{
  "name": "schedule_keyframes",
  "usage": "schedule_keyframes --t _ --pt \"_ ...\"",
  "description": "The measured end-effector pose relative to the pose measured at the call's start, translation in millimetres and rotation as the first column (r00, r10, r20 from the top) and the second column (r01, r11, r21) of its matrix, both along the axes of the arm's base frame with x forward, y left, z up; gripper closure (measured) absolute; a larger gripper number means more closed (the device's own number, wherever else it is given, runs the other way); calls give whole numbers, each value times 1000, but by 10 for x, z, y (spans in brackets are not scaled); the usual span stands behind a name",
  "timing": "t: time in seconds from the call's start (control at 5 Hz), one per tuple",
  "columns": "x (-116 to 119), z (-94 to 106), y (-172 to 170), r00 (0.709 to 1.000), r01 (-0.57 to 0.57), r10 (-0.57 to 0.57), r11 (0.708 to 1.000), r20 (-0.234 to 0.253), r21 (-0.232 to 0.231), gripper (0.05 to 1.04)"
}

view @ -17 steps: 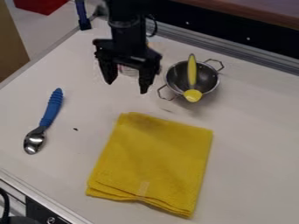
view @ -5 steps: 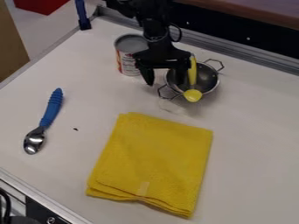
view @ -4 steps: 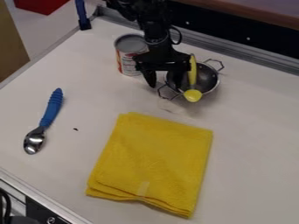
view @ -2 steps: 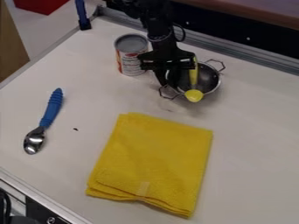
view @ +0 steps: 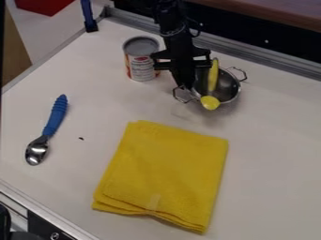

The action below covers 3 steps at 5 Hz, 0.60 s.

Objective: Move the pot in the right side of the table

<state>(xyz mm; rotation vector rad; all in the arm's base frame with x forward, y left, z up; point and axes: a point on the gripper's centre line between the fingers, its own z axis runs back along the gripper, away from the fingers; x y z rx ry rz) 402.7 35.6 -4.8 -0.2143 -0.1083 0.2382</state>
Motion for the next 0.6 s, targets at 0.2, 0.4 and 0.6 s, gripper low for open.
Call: schedule_keyframes --t 0.2,0.4,0.6 --pt "-21 13 -77 1000 19 -20 999 -12 -29 1024" --pt "-47 5 -158 999 32 -34 998 -23 -60 1024" --pt "-102 -55 -262 999 39 -41 996 -26 -84 1024"
